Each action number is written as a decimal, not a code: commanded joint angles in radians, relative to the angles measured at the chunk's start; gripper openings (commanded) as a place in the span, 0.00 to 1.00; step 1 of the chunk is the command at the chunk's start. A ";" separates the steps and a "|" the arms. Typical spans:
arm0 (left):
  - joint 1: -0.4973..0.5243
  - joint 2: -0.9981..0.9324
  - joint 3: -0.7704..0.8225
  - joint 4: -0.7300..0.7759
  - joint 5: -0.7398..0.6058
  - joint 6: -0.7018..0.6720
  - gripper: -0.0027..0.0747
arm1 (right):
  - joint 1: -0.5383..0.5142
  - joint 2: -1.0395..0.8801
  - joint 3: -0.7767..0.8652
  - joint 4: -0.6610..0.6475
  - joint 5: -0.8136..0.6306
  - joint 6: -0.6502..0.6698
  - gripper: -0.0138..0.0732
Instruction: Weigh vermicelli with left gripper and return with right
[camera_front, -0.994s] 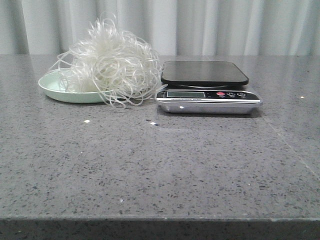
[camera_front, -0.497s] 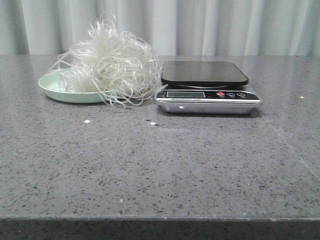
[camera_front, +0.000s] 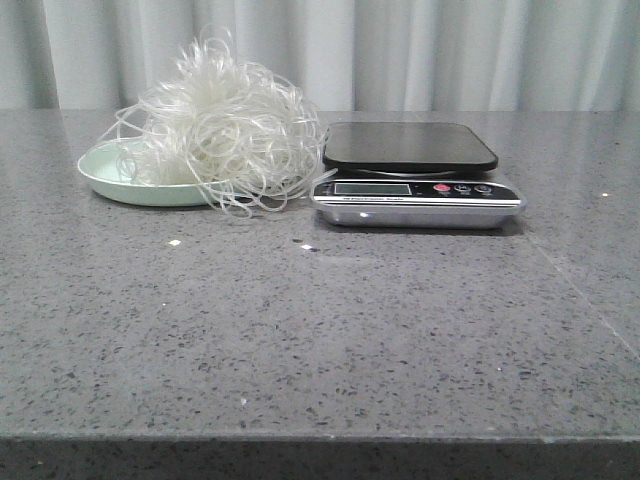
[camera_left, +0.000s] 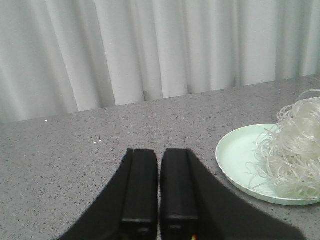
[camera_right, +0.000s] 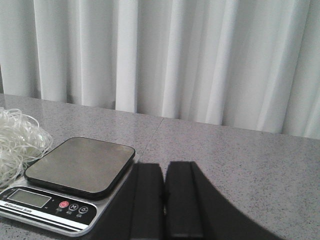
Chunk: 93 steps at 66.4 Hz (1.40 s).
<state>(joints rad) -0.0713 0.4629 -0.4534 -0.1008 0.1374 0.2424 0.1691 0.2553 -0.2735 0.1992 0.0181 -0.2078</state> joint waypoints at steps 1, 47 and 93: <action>0.003 0.003 -0.030 -0.009 -0.085 -0.005 0.21 | -0.004 0.006 -0.026 -0.005 -0.074 0.002 0.33; 0.003 -0.210 0.125 0.111 -0.098 -0.133 0.21 | -0.004 0.006 -0.026 -0.005 -0.073 0.002 0.33; 0.003 -0.489 0.462 0.084 -0.062 -0.165 0.21 | -0.004 0.006 -0.026 -0.005 -0.073 0.002 0.33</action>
<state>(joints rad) -0.0713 -0.0037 0.0038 -0.0053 0.1466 0.0902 0.1691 0.2553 -0.2719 0.1992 0.0181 -0.2055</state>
